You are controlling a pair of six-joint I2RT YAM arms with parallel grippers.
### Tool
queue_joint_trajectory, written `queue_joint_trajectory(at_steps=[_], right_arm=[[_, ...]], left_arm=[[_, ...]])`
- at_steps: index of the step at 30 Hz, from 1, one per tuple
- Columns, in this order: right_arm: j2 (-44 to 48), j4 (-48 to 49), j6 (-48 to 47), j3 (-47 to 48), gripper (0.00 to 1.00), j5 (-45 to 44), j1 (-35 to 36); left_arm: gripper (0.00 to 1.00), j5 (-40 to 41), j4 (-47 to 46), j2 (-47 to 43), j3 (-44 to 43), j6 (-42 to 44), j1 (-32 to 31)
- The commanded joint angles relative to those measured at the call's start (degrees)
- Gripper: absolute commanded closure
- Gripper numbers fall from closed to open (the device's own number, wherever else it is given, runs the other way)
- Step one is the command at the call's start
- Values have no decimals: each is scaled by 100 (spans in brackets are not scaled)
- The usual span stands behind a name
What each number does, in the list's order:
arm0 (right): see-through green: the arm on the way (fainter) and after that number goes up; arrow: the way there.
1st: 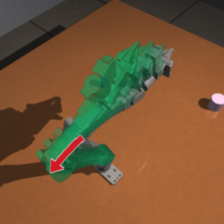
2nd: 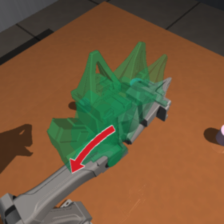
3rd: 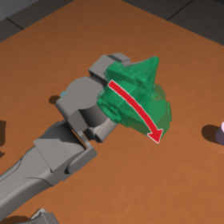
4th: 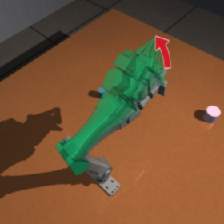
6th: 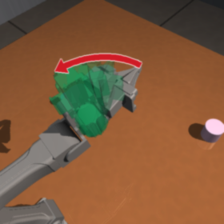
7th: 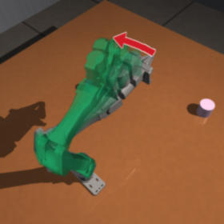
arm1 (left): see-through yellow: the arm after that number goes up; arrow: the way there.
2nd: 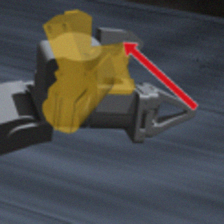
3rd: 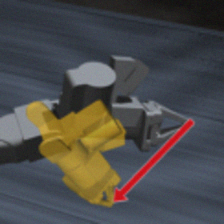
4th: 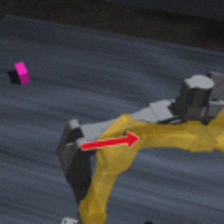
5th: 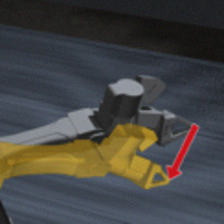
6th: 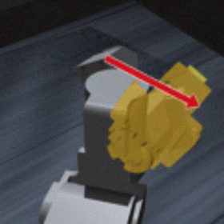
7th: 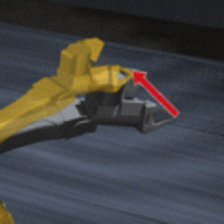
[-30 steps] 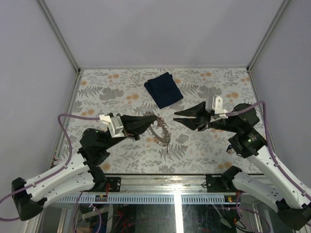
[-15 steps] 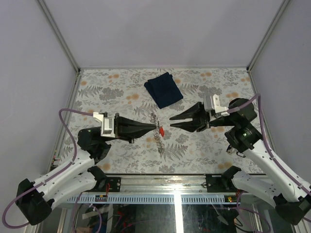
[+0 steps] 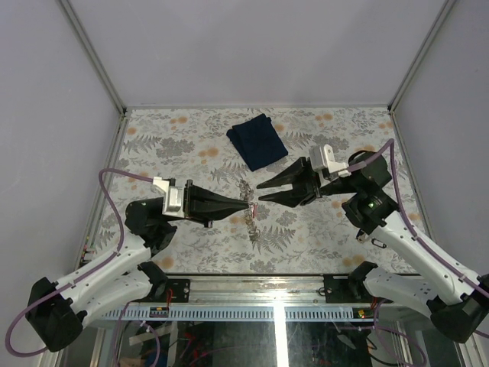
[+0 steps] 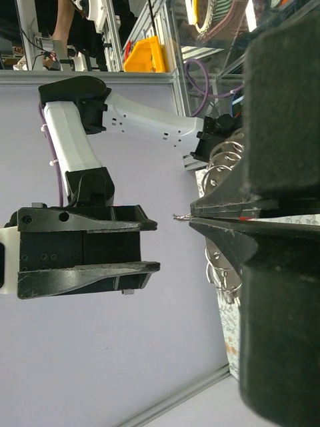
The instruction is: Put the keys on the keyring
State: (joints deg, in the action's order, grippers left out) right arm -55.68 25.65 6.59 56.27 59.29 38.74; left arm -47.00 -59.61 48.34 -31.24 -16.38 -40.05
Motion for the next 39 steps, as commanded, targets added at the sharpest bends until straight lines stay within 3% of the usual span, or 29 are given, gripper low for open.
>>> queue_joint_trajectory(at_steps=[1,22,39], right_arm=[[-123,423,79,34,65,106,136],[-230,548,246,-207,68,301,289],[-331,769,380,-339,79,246,399]], left_arm=[[100,34,-348,0,-198,157,28],[100,198,-176,-24,-230,337,33],[100,150,-175,-20,-282,353,33]])
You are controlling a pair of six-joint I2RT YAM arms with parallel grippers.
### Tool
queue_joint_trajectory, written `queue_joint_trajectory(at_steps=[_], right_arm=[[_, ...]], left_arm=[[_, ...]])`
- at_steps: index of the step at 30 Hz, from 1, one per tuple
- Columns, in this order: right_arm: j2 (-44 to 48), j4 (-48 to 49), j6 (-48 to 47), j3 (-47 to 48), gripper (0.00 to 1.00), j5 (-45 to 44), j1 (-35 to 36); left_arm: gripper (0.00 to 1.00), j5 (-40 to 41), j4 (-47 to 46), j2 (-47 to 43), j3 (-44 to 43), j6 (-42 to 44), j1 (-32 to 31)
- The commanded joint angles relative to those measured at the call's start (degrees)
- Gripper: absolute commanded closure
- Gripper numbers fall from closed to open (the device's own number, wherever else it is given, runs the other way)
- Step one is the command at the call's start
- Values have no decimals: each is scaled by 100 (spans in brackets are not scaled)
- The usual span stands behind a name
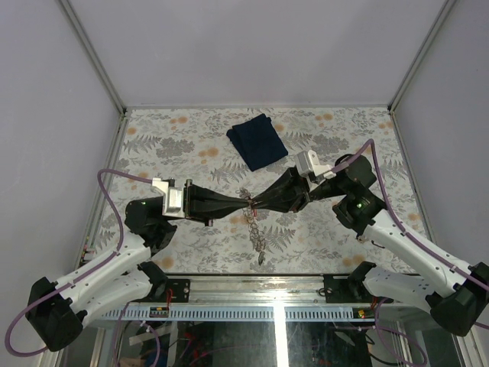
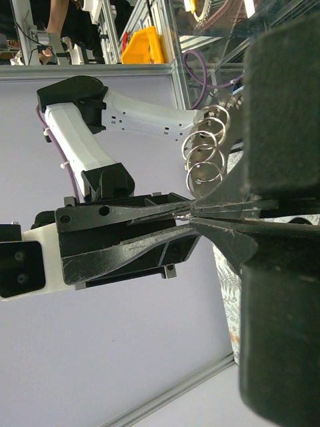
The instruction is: Put the keys on the keyring
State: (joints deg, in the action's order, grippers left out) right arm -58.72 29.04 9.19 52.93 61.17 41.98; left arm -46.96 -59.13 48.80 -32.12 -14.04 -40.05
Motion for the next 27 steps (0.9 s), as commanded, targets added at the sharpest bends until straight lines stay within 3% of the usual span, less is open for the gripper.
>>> queue_joint_trajectory(at_steps=[1,12,18,20,22,27], right_arm=[[-30,470,140,-9,79,47,85],[-61,620,214,-27,82,-49,177],[-93,612,212,-19,99,-67,205],[-85,580,196,-13,100,-102,198],[-15,264,-7,36,100,-241,201],[179,-1999,-1603,651,100,-712,201]], left_arm=[[100,150,-214,-69,-202,121,33],[100,103,-122,-62,-224,155,33],[100,97,-116,-49,-233,156,33],[100,103,-90,-54,-240,156,28],[99,108,7,-60,-261,180,35],[78,152,1035,-283,-472,730,37]])
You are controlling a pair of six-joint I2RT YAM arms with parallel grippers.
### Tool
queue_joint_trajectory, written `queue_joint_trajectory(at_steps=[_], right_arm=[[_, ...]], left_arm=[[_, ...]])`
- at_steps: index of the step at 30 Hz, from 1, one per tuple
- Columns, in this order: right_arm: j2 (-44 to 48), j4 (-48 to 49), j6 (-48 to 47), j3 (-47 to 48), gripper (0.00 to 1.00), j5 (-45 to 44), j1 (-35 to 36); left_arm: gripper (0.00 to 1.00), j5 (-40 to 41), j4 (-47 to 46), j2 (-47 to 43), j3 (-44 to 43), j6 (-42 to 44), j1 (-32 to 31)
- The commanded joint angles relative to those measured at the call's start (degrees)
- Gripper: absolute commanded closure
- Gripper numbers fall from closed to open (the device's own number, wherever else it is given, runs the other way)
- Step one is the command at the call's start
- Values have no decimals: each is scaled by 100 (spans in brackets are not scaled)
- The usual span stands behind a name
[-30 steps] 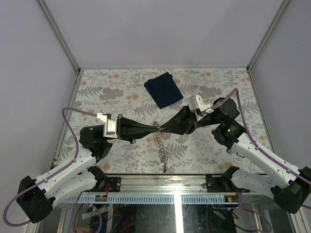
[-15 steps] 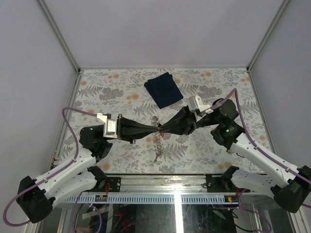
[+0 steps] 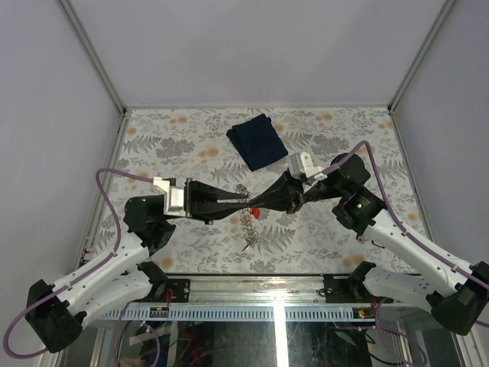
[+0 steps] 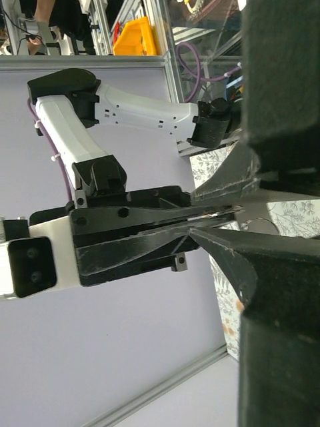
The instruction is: Put the keys on the keyring
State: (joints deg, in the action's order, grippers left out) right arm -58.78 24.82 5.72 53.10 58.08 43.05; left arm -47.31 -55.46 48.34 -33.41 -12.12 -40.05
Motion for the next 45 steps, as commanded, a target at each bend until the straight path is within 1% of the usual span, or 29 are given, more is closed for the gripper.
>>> queue_joint_trajectory(at_steps=[1,6,10,13,17,22,31,35,39,45], right_arm=[[192,-2090,-1583,813,100,-530,94],[79,-4180,-2764,1644,100,-1208,96],[-124,-5493,-3251,2213,100,-1880,98],[-346,-6450,-3271,2717,100,-2485,96],[-628,-7151,-2861,3223,100,-3043,93],[-1281,-8103,-2590,3866,100,-3348,104],[-2142,-8872,-2390,4620,100,-3978,476],[-2592,-9269,-2314,4906,100,-4303,814],[-3058,-9608,-2249,5233,100,-4437,1107],[-3212,-9805,-2107,5140,100,-4973,1150]], left_arm=[[76,221,975,-313,-401,705,32],[72,472,2284,-603,-692,1373,32],[72,722,3317,-652,-946,1730,30],[72,882,3897,-657,-1086,1965,32],[72,1180,4382,-735,-1132,2125,39],[72,1527,4833,-877,-1080,2234,33],[70,1580,5287,-1081,-864,2211,33],[70,1631,5254,-1206,-673,2197,32],[70,1673,5109,-1324,-451,2182,36],[71,1590,5184,-1351,-286,2261,36]])
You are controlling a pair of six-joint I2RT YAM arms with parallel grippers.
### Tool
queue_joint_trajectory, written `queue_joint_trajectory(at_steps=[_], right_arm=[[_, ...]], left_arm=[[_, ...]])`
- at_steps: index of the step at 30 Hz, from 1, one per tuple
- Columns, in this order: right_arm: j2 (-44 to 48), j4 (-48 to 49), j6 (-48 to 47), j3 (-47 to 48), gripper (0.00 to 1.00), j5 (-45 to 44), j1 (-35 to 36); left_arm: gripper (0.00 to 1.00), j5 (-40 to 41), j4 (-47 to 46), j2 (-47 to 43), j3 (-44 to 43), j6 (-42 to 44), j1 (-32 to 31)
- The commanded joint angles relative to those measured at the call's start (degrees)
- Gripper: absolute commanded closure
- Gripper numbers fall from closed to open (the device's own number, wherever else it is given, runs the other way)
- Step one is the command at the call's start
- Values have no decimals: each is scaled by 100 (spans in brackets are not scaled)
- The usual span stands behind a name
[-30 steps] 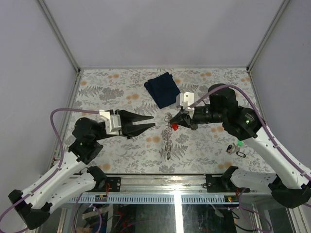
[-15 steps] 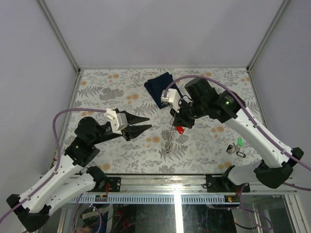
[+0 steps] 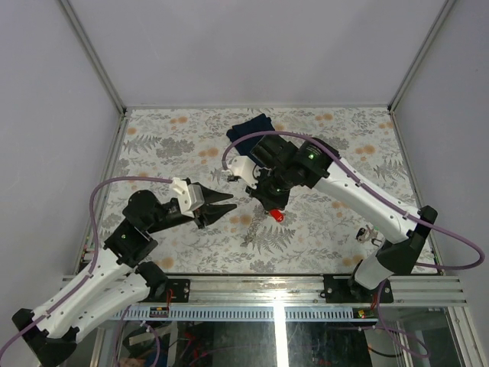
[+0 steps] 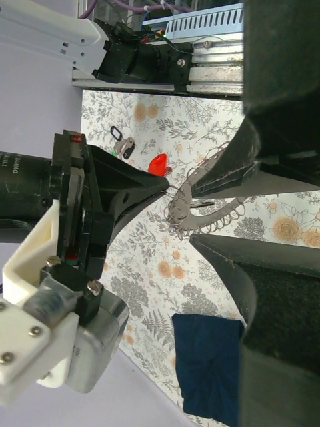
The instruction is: Put the keys on the keyring
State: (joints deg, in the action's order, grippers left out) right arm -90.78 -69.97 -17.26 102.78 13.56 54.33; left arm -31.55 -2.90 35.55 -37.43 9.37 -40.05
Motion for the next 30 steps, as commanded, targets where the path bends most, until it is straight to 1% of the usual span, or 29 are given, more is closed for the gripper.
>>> queue_joint_trajectory(at_steps=[1,6,11,18,30], right_arm=[[4,-305,187,175,100,-446,23],[135,-109,103,251,100,23,17],[223,61,-19,161,100,295,44],[399,319,-25,0,100,582,81],[569,558,-14,-158,100,725,89]], left_arm=[[71,-24,-109,-64,140,110,32],[72,-429,-473,29,329,106,33],[73,-827,-757,387,251,55,33],[76,-1350,-754,943,-66,228,33],[75,-1809,-763,1491,-403,417,27]])
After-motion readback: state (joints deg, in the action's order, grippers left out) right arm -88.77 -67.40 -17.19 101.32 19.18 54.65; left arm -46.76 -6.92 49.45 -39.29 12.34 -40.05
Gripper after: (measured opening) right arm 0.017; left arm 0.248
